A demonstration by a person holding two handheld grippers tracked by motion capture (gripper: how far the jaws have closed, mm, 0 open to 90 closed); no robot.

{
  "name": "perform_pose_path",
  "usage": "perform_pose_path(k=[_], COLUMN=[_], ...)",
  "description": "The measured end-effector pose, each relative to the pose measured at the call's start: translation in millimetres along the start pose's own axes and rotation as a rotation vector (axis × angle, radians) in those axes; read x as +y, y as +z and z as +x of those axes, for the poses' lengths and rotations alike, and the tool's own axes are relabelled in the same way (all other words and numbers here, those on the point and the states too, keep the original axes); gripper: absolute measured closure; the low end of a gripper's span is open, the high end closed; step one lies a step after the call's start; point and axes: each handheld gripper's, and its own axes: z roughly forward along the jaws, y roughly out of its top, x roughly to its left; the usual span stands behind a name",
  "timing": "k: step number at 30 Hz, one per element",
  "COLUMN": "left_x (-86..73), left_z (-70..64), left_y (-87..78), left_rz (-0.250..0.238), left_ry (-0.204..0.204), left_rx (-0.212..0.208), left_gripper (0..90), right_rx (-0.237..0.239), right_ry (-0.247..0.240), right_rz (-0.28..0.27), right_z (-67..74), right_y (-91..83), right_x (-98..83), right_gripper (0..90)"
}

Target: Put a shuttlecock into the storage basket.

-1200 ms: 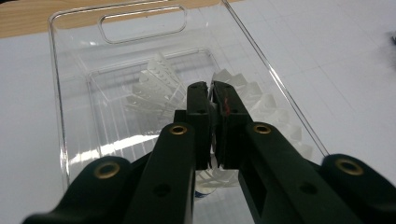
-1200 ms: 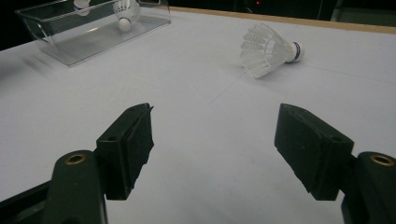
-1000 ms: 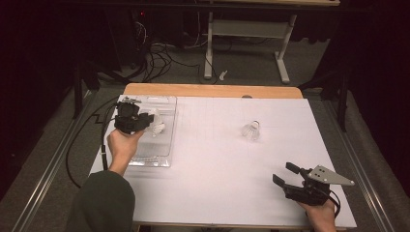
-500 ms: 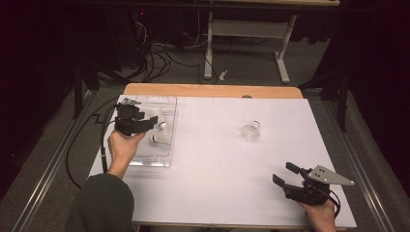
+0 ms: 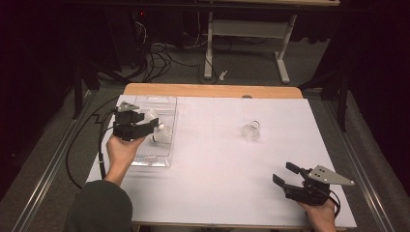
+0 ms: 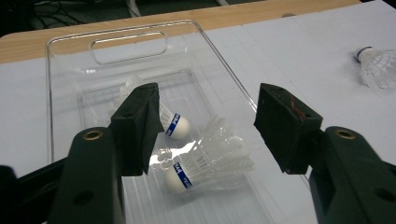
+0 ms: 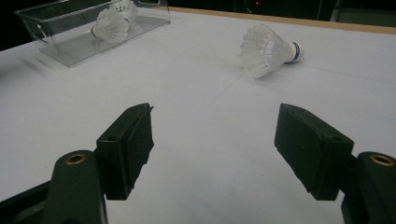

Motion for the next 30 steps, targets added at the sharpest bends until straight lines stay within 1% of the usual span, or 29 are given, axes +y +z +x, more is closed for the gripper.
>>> perform_pose_path(k=[5,7,9,12,18,21,24,30], left_x=[-3.6,-6.3,-9.5,-12.2,-18.9,-23.0,-26.1,-35.4], left_z=[-3.8,-5.7,-7.7,-9.4,-11.5,-12.8,-13.1,-12.5], left_y=[-5.2,-7.0,-10.0,-13.3,-20.6,-23.9,-26.0,-30.5], left_rz=[-0.026,-0.035,-0.054,-0.057,-0.083,-0.092,-0.094,-0.106], left_ry=[0.009,0.015,0.024,0.030,0.029,0.034,0.032,0.027], left_rx=[-0.014,-0.011,-0.009,-0.013,-0.032,-0.034,-0.041,-0.038], left_gripper=[41.2,41.0,41.1,41.1,41.3,41.3,41.2,40.8], right_rx=[0.000,0.000,0.000,0.000,0.000,0.000,-0.001,-0.001], right_ry=[0.001,-0.002,-0.002,-0.001,-0.001,-0.001,0.000,0.001], right_rz=[0.000,-0.002,-0.002,-0.001,-0.001,-0.001,0.000,0.000], right_z=[0.1,0.1,0.2,0.2,0.2,0.3,0.3,0.4], right_y=[0.0,0.0,-0.1,0.0,0.0,0.0,0.0,0.0], right_x=[0.0,0.0,0.0,0.1,0.1,0.1,0.1,0.1], right_gripper=[28.3,28.3,28.3,28.3,28.3,28.3,28.3,28.3])
